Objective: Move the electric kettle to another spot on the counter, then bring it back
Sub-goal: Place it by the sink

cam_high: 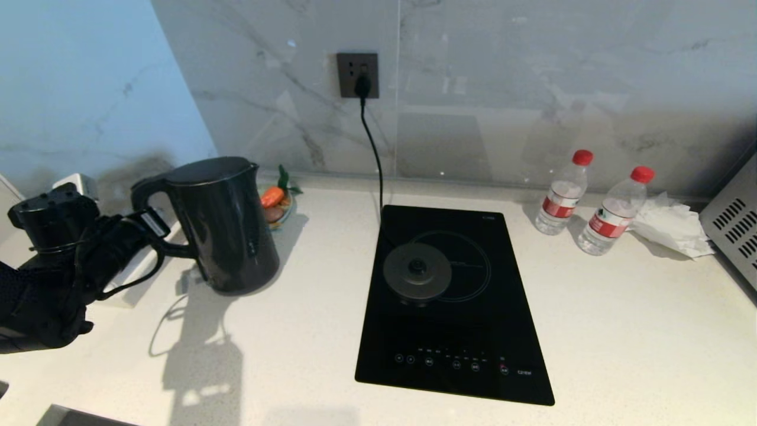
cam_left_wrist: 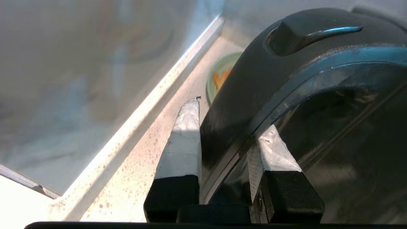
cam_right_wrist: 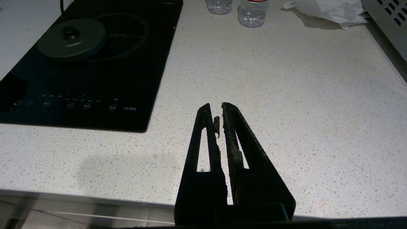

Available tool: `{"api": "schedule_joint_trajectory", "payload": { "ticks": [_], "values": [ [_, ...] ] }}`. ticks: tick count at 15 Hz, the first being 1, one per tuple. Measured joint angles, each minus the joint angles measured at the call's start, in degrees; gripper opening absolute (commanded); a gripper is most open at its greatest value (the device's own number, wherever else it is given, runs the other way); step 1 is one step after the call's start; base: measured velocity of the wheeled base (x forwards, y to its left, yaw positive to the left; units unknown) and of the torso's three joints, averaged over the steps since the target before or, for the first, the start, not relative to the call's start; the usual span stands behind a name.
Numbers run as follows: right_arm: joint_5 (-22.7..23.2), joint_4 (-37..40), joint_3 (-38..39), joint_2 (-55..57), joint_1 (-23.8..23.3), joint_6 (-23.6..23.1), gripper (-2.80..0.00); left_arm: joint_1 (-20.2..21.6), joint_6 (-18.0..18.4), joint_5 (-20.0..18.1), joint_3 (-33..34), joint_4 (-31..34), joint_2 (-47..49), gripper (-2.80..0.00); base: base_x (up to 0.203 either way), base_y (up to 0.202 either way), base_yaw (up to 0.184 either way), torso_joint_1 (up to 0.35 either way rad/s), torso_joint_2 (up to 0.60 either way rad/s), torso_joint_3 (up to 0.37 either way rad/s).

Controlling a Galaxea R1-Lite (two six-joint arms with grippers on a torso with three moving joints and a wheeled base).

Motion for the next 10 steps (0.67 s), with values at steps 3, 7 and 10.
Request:
{"api": "schedule_joint_trajectory", "payload": {
  "ticks": [3,7,10],
  "values": [
    [0.0,0.0,0.0,0.0,0.0,0.0,-2.80,-0.3,0.0,-0.9,3.0,-4.0,0.2,-2.80,0.000,0.000,0.000,0.000,0.00,0.000],
    [0.0,0.0,0.0,0.0,0.0,0.0,-2.80,-0.1,0.0,-1.0,4.4,-4.2,0.3,-2.80,0.000,0.000,0.000,0.000,0.00,0.000],
    [0.0,0.0,0.0,0.0,0.0,0.0,-2.80,-0.1,0.0,-1.0,5.7,-4.2,0.3,-2.80,0.000,0.000,0.000,0.000,0.00,0.000]
  ]
}}
